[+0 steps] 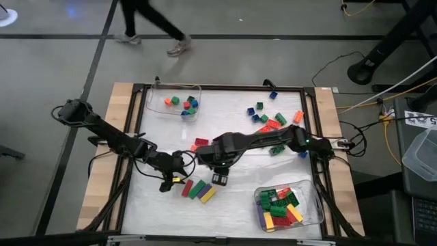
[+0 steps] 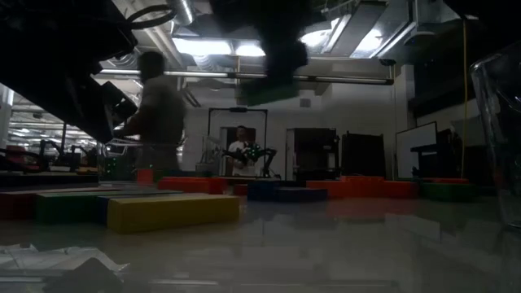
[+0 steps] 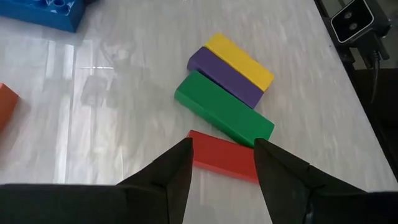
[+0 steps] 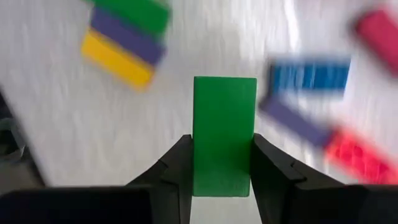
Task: Sort blocks by size
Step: Put the rectangular green block into the bottom transparent bin
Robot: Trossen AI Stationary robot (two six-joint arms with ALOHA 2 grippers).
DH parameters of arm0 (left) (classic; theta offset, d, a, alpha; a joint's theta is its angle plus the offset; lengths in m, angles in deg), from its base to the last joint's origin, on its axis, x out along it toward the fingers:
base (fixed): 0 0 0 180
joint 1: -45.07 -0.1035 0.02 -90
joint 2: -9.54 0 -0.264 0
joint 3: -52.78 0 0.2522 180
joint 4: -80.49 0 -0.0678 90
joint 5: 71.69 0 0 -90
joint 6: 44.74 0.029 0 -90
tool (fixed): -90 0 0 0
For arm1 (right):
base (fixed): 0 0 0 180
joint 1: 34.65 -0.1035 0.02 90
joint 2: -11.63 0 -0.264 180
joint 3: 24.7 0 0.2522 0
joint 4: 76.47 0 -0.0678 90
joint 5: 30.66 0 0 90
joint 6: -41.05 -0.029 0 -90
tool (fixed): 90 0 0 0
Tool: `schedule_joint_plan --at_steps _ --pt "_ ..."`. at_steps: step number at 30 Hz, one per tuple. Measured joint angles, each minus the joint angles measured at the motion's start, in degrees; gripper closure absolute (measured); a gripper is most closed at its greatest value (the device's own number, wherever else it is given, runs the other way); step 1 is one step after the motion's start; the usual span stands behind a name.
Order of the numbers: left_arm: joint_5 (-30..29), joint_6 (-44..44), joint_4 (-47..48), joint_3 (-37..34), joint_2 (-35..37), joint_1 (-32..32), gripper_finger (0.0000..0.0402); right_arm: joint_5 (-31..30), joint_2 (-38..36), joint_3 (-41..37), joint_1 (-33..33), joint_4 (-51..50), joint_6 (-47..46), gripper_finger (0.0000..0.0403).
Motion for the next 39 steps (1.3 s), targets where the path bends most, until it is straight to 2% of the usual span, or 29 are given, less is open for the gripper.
schedule_joint_plan --at_steps 5,10,13,21,26,34,39 --pt "-0.02 0.23 -0.11 0.02 0.02 0.00 0.0243 3.59 -2.62 -0.44 -1.35 -8.10 -3.95 0.0283" --pt "-0.04 1.68 -0.18 0.02 0.01 0.00 0.0243 11.38 -4.02 -0.47 -4.73 -7.42 -3.86 0.0283" --pt "-0.67 1.69 -0.68 0.02 0.00 -0.09 0.0243 11.82 -5.02 -0.43 -7.75 -7.28 -4.01 0.0283" --pt "-4.94 1.74 -2.35 0.02 -0.05 -0.11 0.0243 3.05 -6.45 -0.46 -18.58 -7.23 -12.47 0.0280" --pt "-5.01 2.00 -4.72 0.04 -0.07 -0.11 0.0243 -3.83 -6.48 -2.17 -26.39 -7.20 -23.90 0.0278" --pt "-5.03 1.92 -5.92 0.04 -0.11 -0.11 0.0243 -6.25 -6.37 -11.56 -37.31 -7.29 -46.92 0.0275" --pt "-5.03 1.92 -7.98 0.04 -0.11 -0.11 0.0243 -7.41 -6.37 -17.43 -40.99 -7.28 -55.89 0.0275"
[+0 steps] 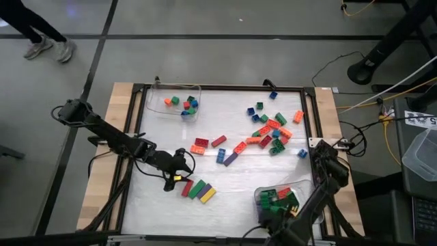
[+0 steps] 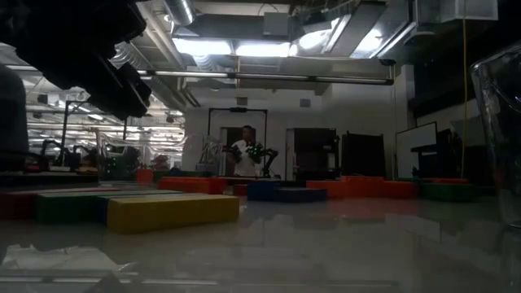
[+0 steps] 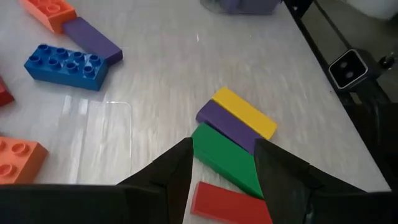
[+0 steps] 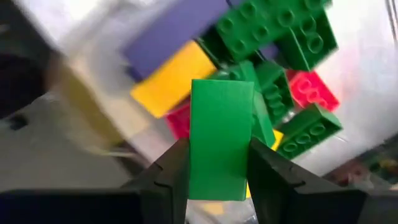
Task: Sort blocks by size
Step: Put the rectangular green block into the bottom transparent bin, then put the rectangular orange game piece into the bottom transparent bin
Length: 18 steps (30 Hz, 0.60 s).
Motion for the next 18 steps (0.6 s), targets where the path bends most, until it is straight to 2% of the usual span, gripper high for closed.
schedule_joint_plan --at_steps 3,6,9,12,15,18 --pt "-0.83 -0.65 0.02 0.00 0.00 0.00 0.0243 -0.36 0.00 -3.14 -0.87 0.26 -2.28 0.0272" --pt "-5.66 -1.53 -0.28 0.00 0.00 0.00 0.0243 -0.38 0.00 -5.33 -0.72 0.32 -2.26 0.0257" --pt "-11.23 -0.46 -2.04 -0.02 0.00 -0.11 0.0243 0.12 0.00 -6.83 0.00 0.33 -2.24 0.0230" --pt "-13.66 -0.22 -3.22 -0.02 0.00 -1.05 0.0243 1.10 0.00 -7.45 0.68 0.09 -2.22 0.0197" --pt "-15.44 -2.03 -0.21 -0.02 0.00 -2.64 0.0243 1.12 0.00 -7.47 1.44 0.17 -2.22 0.0167" --pt "-16.74 2.92 5.53 -0.04 -0.02 -4.27 0.0243 2.12 0.00 -7.47 2.11 0.17 -1.43 0.0148"
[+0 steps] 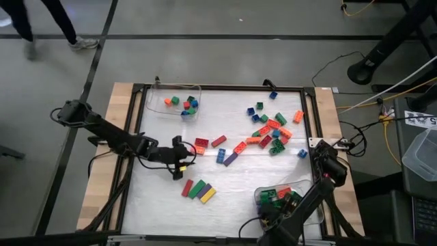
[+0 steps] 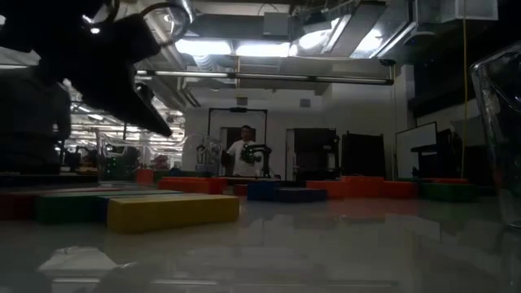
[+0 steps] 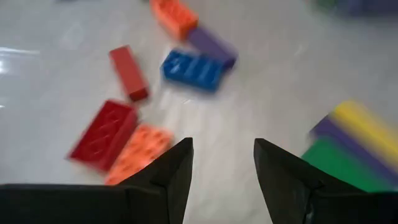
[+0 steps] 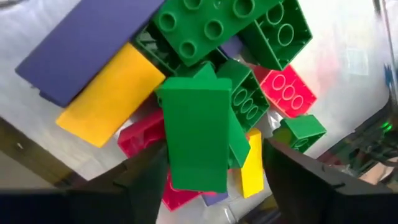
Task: Sort blocks by size
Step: Put the rectangular orange game piece into the bottom transparent bin
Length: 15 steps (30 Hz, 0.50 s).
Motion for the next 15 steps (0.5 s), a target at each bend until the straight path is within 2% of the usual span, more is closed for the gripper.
schedule_joint_plan --at_steps 7,15 --pt "-0.84 7.24 0.72 0.00 -3.86 -5.68 0.0243 1.95 0.00 0.13 1.47 -0.13 3.80 0.0135" --pt "-0.77 9.76 0.74 0.00 -8.29 -9.61 0.0243 -2.68 0.00 4.35 1.74 -0.17 4.01 0.0134"
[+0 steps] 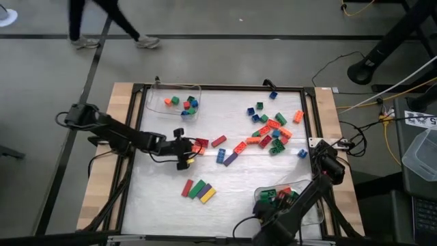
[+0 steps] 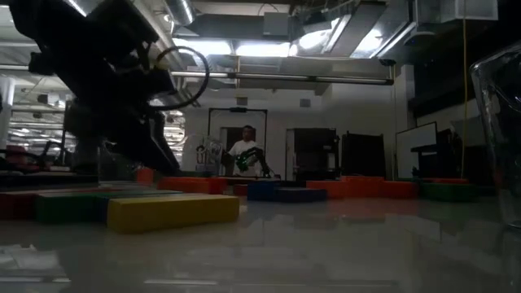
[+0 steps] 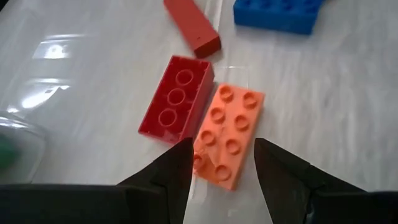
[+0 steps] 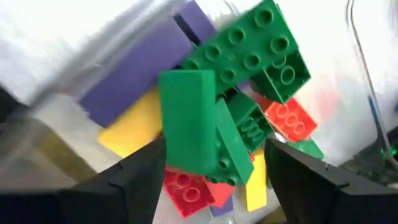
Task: Sort blocks by size
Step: Put the rectangular orange game piece into the bottom transparent bin
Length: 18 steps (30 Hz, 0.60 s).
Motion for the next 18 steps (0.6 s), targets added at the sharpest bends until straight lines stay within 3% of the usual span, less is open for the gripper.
schedule_joint_plan --at_steps 5,18 --pt "0.21 0.10 -0.04 0.00 -1.24 -1.97 0.0243 -2.38 0.00 3.13 -0.02 0.02 -0.01 0.0134" --pt "7.21 2.42 -2.01 0.20 -3.88 -6.25 0.0243 -4.99 0.00 7.75 -0.02 0.02 2.04 0.0134"
